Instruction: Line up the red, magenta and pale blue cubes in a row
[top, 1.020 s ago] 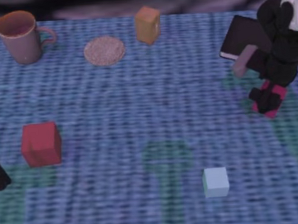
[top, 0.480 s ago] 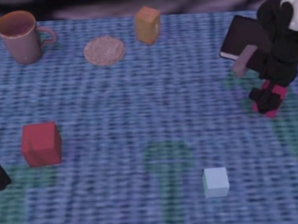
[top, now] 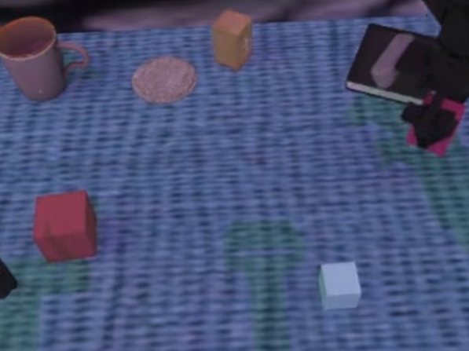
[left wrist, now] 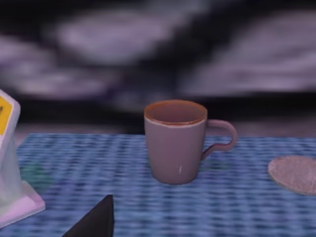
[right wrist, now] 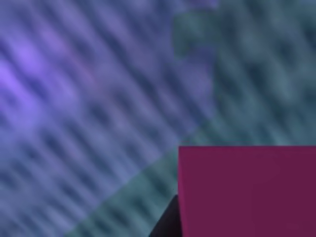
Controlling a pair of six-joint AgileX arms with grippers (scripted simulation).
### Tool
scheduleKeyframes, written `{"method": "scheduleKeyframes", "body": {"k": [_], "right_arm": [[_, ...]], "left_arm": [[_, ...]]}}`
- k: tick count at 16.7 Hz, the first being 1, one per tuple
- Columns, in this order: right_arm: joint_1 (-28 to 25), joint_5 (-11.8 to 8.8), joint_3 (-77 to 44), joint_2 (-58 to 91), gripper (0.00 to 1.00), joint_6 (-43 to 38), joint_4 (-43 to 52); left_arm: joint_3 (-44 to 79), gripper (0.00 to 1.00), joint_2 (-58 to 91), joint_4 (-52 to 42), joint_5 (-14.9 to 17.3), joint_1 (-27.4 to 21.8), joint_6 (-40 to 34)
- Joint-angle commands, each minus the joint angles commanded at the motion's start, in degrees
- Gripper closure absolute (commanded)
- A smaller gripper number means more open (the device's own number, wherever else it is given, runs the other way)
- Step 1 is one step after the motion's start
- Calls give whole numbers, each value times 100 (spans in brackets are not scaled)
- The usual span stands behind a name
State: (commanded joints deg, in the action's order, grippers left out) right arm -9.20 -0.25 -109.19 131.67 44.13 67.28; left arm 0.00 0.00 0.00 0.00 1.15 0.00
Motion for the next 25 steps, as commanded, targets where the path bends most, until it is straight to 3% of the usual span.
{"method": "scheduleKeyframes", "body": {"k": [8,12,19,22,25], "right_arm": [[-188,-3,59,-115,100,-15,34],[-1190,-13,561,-512,100,-96,-76],[-3494,-36,1757,-1424,100,-306,-319],[-3934,-33,2022,-1650,100,-351,-391],[-3957,-33,2039,-1665,100,-354,-396]], "left_arm": [[0,0,0,0,0,0,0],[0,0,0,0,0,0,0],[0,0,0,0,0,0,0],[0,0,0,0,0,0,0],[0,0,0,0,0,0,0]]}}
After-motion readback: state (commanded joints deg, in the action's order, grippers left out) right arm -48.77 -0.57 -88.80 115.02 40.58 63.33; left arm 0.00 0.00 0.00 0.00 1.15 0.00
